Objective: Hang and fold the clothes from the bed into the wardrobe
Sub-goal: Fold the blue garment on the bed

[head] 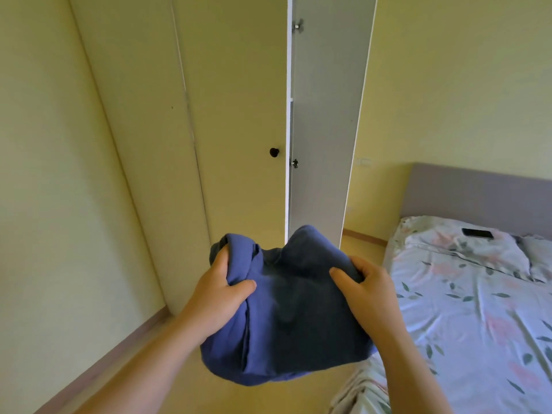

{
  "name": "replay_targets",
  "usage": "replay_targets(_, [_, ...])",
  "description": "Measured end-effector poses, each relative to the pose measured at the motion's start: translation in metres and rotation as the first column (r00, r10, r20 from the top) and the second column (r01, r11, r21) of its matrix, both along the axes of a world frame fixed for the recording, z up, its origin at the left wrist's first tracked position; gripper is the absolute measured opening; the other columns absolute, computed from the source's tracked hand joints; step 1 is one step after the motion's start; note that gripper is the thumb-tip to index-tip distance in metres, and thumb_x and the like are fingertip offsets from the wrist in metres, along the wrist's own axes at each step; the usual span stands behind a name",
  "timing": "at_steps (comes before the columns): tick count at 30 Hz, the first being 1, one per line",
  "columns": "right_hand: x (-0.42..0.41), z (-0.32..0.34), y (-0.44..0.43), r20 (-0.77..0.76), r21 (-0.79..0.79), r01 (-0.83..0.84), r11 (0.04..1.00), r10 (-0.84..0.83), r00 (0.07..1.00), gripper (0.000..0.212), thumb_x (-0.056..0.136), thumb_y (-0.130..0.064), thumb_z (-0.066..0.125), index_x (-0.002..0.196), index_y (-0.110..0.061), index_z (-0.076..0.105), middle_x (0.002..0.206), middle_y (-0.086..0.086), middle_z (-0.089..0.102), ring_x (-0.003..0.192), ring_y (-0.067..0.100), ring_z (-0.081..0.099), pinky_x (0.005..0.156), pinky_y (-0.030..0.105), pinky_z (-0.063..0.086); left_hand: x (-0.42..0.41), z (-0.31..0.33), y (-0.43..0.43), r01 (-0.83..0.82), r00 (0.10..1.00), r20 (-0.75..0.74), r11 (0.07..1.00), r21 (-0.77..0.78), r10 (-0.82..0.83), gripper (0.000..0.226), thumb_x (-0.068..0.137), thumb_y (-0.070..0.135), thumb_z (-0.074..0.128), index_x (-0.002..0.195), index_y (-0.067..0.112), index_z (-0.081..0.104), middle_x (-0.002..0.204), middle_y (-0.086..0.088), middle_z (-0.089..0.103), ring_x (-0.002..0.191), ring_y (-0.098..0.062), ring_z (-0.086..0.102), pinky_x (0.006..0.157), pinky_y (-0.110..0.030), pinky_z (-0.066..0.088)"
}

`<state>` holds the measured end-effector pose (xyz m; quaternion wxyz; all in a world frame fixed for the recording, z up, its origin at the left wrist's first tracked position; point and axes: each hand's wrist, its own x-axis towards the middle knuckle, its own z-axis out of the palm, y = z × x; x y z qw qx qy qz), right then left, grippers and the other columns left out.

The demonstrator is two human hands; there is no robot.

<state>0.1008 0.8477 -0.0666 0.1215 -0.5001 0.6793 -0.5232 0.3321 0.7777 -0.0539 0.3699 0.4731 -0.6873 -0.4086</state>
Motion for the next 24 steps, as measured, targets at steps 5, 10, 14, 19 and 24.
replay_targets(5, [-0.009, 0.001, -0.058, -0.037, 0.023, 0.082, 0.996, -0.081, 0.996, 0.015, 0.087, -0.023, 0.064, 0.072, -0.026, 0.064, 0.06, -0.007, 0.061, 0.063, 0.0, 0.06, 0.052, 0.012, 0.04, -0.018, -0.006, -0.077, 0.102, 0.995, -0.005, 0.995, -0.005, -0.102, 0.066, 0.088, 0.012, 0.064, 0.137, 0.047, 0.036, 0.113, 0.029, 0.056, 0.102, 0.005, 0.056, 0.078, -0.015, 0.044])
replay_targets(10, [-0.023, 0.002, -0.098, -0.043, 0.037, 0.246, 0.969, -0.244, 0.969, 0.01, 0.084, -0.021, 0.064, 0.078, -0.014, 0.066, 0.071, 0.007, 0.066, 0.071, 0.016, 0.061, 0.057, 0.019, 0.047, -0.051, -0.01, -0.144, 0.251, 0.968, 0.001, 0.968, -0.021, -0.251, 0.066, 0.088, 0.014, 0.064, 0.137, 0.047, 0.035, 0.111, 0.029, 0.055, 0.104, 0.003, 0.055, 0.081, -0.017, 0.042])
replay_targets(14, [-0.045, 0.013, -0.117, -0.056, 0.048, 0.355, 0.934, -0.352, 0.934, 0.011, 0.084, -0.021, 0.064, 0.076, -0.013, 0.065, 0.068, 0.006, 0.065, 0.068, 0.017, 0.06, 0.052, 0.019, 0.043, -0.094, -0.005, -0.189, 0.382, 0.924, 0.014, 0.924, -0.017, -0.382, 0.066, 0.088, 0.017, 0.064, 0.142, 0.041, 0.035, 0.116, 0.022, 0.057, 0.106, 0.001, 0.055, 0.085, -0.019, 0.042])
replay_targets(19, [-0.091, 0.011, -0.139, -0.04, 0.05, 0.476, 0.878, -0.475, 0.879, 0.007, 0.084, -0.02, 0.064, 0.08, -0.016, 0.067, 0.071, 0.006, 0.066, 0.071, 0.018, 0.061, 0.053, 0.022, 0.044, -0.155, -0.013, -0.224, 0.466, 0.885, -0.004, 0.885, -0.011, -0.466, 0.07, 0.088, 0.018, 0.064, 0.146, 0.04, 0.031, 0.124, 0.018, 0.057, 0.115, -0.006, 0.055, 0.096, -0.026, 0.043])
replay_targets(24, [-0.158, 0.003, -0.188, -0.063, 0.002, 0.514, 0.858, -0.512, 0.856, 0.012, 0.082, -0.017, 0.063, 0.07, -0.014, 0.062, 0.063, 0.008, 0.06, 0.053, 0.014, 0.049, 0.047, 0.016, 0.038, -0.229, -0.021, -0.268, 0.477, 0.879, -0.008, 0.878, -0.044, -0.478, 0.063, 0.088, 0.018, 0.063, 0.134, 0.05, 0.034, 0.106, 0.032, 0.054, 0.09, 0.021, 0.052, 0.069, -0.001, 0.04])
